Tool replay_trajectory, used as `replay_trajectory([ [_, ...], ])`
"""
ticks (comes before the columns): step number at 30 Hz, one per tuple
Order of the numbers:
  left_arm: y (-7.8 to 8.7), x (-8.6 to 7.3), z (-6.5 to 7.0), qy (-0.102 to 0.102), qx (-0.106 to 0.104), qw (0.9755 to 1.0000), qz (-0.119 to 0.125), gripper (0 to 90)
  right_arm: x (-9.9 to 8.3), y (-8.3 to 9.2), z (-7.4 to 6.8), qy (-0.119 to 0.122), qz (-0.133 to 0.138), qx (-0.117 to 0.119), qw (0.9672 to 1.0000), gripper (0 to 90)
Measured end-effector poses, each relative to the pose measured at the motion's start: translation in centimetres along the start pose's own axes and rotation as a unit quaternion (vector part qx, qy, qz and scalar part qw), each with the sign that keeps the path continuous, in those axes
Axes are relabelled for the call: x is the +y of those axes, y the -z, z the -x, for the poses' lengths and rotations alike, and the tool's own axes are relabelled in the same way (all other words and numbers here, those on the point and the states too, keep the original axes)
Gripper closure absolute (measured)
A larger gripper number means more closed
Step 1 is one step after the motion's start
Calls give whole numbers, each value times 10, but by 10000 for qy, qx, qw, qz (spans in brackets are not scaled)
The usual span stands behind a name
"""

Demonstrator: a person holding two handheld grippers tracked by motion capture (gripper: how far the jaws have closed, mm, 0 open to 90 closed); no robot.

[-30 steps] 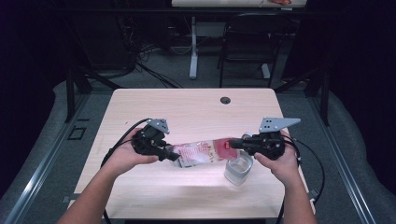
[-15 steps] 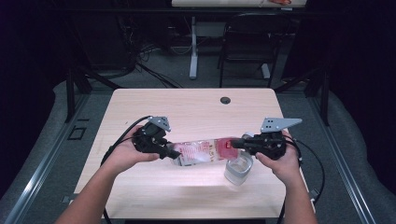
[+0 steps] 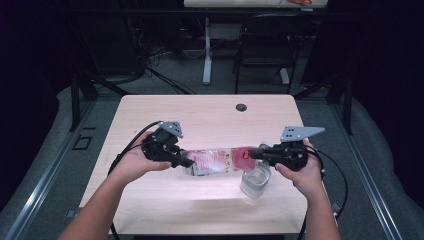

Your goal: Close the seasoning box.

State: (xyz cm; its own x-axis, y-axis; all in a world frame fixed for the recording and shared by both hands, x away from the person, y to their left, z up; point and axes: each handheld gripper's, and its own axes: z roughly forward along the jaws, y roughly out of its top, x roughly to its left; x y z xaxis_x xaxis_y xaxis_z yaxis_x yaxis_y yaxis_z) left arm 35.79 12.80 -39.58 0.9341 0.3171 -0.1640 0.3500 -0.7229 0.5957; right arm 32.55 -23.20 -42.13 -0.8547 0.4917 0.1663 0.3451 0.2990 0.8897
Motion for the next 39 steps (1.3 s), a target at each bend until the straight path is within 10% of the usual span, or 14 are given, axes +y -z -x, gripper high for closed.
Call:
replay_trajectory([
  [39,3,29,5,-77,-146,9998,115,710,-8,21,10,-308,83,-44,9995,893],
])
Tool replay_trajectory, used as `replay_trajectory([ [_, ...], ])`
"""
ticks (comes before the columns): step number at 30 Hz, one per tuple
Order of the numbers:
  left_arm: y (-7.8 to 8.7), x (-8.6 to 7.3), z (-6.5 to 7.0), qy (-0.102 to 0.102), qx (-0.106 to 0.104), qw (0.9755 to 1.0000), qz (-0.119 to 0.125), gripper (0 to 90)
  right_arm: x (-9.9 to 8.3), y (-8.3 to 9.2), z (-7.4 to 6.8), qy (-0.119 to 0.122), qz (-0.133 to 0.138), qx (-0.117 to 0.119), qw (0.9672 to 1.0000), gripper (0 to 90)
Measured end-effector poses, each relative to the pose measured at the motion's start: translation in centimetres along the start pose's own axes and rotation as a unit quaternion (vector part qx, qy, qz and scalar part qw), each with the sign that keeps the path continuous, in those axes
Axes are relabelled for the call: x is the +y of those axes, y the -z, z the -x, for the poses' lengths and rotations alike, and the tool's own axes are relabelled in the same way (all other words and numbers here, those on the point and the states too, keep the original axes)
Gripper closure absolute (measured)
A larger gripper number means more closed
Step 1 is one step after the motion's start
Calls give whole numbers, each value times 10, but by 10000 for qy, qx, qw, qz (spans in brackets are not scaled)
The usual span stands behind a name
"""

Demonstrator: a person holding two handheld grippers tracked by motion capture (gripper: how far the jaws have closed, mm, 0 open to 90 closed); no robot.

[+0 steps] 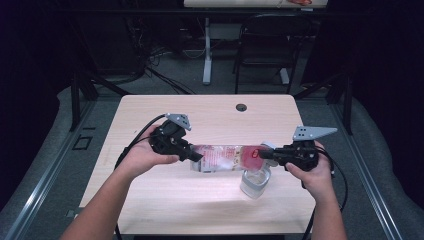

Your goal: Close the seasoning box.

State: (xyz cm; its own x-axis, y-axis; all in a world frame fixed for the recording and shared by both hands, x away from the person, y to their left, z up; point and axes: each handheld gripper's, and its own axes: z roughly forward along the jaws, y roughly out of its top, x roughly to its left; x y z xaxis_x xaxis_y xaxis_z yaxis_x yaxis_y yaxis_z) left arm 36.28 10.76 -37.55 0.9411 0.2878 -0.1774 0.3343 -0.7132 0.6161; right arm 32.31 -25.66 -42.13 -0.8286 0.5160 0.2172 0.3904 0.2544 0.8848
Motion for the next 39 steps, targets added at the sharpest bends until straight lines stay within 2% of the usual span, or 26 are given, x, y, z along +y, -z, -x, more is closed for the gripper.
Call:
replay_trajectory([
  [8,3,4,2,-46,-52,10000,6,715,2,4,-2,38,-25,-53,10000,892],
  [11,3,6,4,-60,-13,10000,-41,715,2,4,-2,57,-68,-79,9999,892],
  [18,3,11,5,-87,-18,10000,-42,716,-2,3,3,-40,-40,-47,10000,893],
  [26,3,17,5,-93,-6,9999,-99,715,-3,5,5,-55,-35,-145,9999,894],
  [39,4,26,8,-168,-26,9999,-25,717,-6,8,9,-106,-72,-231,9997,894],
])
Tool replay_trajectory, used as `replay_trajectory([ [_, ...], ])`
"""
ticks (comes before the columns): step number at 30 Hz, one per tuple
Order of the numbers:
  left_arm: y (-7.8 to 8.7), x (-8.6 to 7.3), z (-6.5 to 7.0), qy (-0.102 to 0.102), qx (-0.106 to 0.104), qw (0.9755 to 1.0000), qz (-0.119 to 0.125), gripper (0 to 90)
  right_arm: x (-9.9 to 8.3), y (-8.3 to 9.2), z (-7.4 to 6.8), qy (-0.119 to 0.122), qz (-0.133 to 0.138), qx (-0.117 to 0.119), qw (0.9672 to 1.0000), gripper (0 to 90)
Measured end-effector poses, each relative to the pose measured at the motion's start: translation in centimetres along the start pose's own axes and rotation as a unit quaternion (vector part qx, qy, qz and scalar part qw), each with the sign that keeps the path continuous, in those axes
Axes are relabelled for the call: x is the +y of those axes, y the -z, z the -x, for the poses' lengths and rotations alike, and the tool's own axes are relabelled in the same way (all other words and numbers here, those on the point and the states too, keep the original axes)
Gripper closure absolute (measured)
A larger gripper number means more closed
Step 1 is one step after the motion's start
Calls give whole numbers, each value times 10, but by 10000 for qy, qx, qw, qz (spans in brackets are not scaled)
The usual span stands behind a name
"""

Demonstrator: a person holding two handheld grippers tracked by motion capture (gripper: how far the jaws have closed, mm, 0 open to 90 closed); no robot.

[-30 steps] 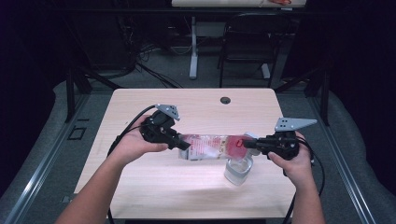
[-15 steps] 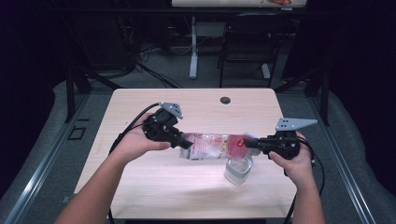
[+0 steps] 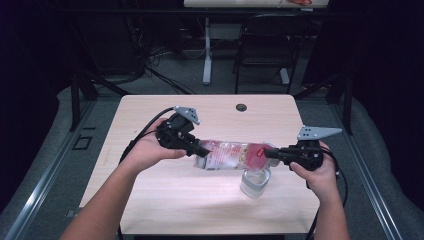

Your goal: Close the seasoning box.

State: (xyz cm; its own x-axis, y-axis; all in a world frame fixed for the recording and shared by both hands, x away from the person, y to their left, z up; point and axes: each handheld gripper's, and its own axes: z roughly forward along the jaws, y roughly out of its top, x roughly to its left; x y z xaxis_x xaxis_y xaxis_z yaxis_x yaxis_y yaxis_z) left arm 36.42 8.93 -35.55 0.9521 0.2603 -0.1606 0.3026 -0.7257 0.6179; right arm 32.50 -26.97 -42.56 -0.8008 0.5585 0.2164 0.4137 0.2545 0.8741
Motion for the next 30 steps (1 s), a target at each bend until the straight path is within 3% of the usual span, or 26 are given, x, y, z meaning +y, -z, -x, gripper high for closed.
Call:
replay_trajectory([
  [30,1,11,0,-113,-17,9999,19,733,-5,4,-2,-35,-19,-86,10000,893],
])
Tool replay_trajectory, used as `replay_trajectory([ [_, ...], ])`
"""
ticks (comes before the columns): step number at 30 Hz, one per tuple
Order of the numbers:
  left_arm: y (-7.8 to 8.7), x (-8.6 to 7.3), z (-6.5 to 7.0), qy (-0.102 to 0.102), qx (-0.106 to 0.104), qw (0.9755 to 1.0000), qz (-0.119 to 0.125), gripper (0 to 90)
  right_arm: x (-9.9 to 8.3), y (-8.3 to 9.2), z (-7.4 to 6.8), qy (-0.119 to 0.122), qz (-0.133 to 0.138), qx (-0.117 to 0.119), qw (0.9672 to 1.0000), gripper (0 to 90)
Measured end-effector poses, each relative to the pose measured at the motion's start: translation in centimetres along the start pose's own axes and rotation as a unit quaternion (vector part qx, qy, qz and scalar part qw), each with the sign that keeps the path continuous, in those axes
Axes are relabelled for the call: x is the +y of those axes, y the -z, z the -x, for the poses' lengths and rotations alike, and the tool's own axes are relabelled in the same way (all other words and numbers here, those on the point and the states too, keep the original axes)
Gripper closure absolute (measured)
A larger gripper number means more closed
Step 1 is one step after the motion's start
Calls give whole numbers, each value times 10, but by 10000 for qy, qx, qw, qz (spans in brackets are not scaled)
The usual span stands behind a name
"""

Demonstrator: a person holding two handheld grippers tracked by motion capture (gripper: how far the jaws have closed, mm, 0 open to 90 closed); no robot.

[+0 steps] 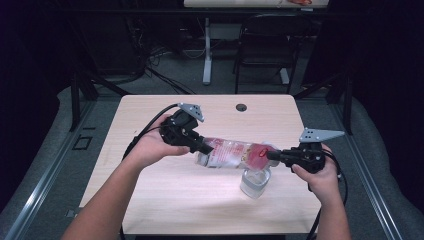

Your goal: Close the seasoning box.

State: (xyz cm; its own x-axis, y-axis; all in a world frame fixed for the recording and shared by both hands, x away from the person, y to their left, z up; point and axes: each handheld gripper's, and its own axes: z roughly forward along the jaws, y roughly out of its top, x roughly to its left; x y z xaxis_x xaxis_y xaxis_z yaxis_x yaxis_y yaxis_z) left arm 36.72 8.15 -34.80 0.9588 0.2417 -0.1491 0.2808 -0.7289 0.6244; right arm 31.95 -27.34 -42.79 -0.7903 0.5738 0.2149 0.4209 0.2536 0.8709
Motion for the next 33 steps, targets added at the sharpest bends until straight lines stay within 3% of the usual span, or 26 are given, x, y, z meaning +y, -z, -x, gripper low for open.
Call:
replay_trajectory([
  [33,4,-2,-2,34,22,10000,64,741,0,-6,-1,10,-6,63,10000,888],
])
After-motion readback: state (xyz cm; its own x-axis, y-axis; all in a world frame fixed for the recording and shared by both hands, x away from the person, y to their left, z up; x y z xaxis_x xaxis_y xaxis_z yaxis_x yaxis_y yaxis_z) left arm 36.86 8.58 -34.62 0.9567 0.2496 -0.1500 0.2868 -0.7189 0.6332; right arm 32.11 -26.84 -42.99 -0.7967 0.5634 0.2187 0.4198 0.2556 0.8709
